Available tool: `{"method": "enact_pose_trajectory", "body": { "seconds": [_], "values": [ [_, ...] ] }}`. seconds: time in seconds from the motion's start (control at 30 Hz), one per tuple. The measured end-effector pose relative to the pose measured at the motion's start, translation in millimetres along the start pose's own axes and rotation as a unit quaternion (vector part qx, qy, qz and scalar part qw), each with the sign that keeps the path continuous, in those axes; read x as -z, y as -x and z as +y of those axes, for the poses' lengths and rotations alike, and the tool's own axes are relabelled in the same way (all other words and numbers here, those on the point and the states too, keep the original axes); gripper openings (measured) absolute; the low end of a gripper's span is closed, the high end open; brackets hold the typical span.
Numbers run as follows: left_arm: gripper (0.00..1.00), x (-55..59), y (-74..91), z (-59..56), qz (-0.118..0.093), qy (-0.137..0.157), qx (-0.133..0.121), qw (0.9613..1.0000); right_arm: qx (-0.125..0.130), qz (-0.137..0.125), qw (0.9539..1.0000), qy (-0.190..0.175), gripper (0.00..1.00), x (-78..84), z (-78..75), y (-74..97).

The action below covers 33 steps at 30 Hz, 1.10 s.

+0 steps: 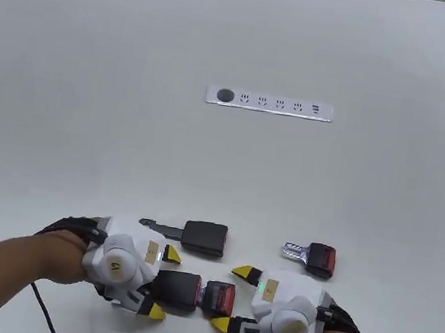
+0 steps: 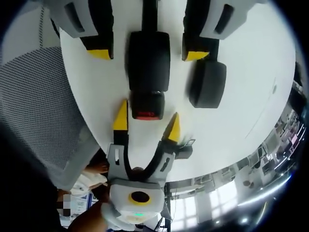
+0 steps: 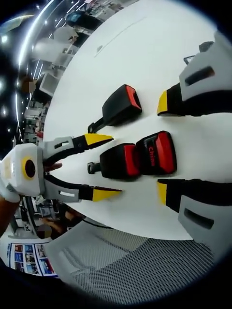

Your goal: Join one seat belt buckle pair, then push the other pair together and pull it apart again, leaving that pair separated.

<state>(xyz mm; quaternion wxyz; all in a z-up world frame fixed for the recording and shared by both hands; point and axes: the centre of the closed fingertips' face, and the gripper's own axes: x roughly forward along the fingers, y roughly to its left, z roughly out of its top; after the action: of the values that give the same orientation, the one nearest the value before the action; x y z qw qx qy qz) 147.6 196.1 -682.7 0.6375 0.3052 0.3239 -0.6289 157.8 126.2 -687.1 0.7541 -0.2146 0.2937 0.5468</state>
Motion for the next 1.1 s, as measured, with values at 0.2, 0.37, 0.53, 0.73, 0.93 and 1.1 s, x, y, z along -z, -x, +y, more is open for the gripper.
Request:
{"method": "enact_pose_trajectory", "body": {
  "seconds": [0.2, 0.37, 0.53, 0.73, 0.93, 1.1],
  "values": [
    [0.71, -9.0, 10.9, 11.9, -0.019, 0.025, -0.03, 0.9991, 0.017, -0.014, 0.9996, -0.019, 0.82, -1.9, -9.0, 0.2],
    [0.73, -14.7, 18.5, 19.2, -0.028, 0.035, -0.047, 0.9979, 0.036, -0.021, 0.9991, -0.011, 0.81, -4.7, -15.9, 2.2],
    [0.77, -19.9, 26.4, 28.7, -0.038, 0.053, -0.07, 0.9954, 0.042, -0.023, 0.9988, -0.006, 0.82, -12.9, -17.4, 16.5],
    [0.8, -25.8, 34.4, 39.7, -0.051, 0.084, -0.096, 0.9905, 0.055, -0.042, 0.9974, -0.018, 0.83, -14.9, -31.7, 35.2],
    [0.81, -32.3, 41.0, 48.4, -0.065, 0.102, -0.113, 0.9862, 0.071, -0.059, 0.9952, -0.031, 0.83, -18.1, -50.6, 61.8],
    [0.8, -38.1, 43.8, 55.9, -0.068, 0.107, -0.119, 0.9847, 0.082, -0.057, 0.9945, -0.03, 0.81, -9.1, -69.7, 77.4]
  ]
}}
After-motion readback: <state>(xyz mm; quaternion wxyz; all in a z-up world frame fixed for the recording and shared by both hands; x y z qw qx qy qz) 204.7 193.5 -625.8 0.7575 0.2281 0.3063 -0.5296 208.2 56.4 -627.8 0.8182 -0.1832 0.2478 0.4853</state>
